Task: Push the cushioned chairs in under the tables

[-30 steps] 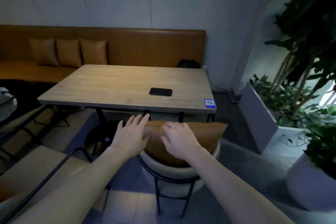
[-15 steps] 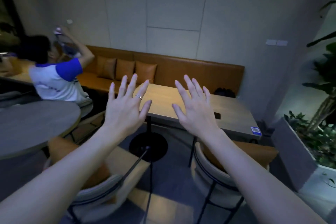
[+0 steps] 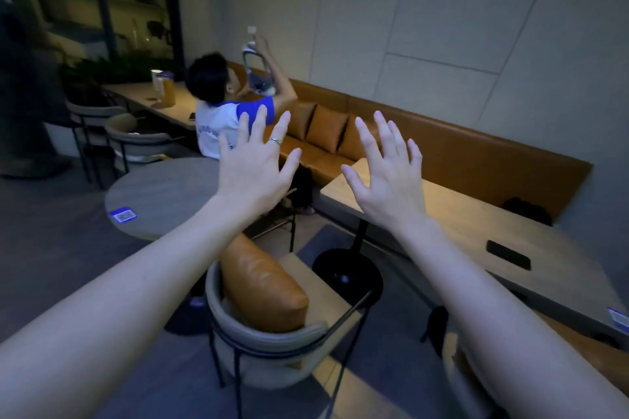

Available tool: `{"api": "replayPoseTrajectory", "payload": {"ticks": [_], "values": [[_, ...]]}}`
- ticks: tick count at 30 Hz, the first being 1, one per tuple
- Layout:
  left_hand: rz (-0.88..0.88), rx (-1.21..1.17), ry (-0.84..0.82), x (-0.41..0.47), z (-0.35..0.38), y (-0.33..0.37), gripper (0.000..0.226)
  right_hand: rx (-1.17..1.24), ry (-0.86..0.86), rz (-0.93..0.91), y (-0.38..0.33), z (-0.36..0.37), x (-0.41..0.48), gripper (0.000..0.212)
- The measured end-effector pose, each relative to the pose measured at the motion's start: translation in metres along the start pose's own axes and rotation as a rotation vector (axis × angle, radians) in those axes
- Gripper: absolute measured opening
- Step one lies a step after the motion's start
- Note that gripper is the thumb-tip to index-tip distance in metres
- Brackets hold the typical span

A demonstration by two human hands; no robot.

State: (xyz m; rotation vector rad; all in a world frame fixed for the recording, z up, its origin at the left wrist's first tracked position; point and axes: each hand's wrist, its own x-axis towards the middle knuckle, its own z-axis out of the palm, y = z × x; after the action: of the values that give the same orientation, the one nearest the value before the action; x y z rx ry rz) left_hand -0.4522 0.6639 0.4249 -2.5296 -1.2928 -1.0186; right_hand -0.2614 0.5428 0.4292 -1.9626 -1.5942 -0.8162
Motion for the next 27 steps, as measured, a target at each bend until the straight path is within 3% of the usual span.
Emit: {"api": "replayPoseTrajectory", "payload": {"ticks": [6, 16, 27], "values": [[-0.036, -0.003, -0.08, 0.045, 0.055, -0.065, 0.066, 0.055, -0.021, 0.009, -0.03, 0.089, 0.048, 0.071], [-0.045, -0.041, -0.291, 0.138, 0.167, -0.15, 0.067, 0.113, -0.146, 0.179, -0.058, 0.241, 0.117, 0.073], [0.175, -0.248, -0.498, 0.145, 0.245, -0.179, 0.07, -0.07, -0.263, 0.496, -0.106, 0.289, 0.075, 0.078]]}}
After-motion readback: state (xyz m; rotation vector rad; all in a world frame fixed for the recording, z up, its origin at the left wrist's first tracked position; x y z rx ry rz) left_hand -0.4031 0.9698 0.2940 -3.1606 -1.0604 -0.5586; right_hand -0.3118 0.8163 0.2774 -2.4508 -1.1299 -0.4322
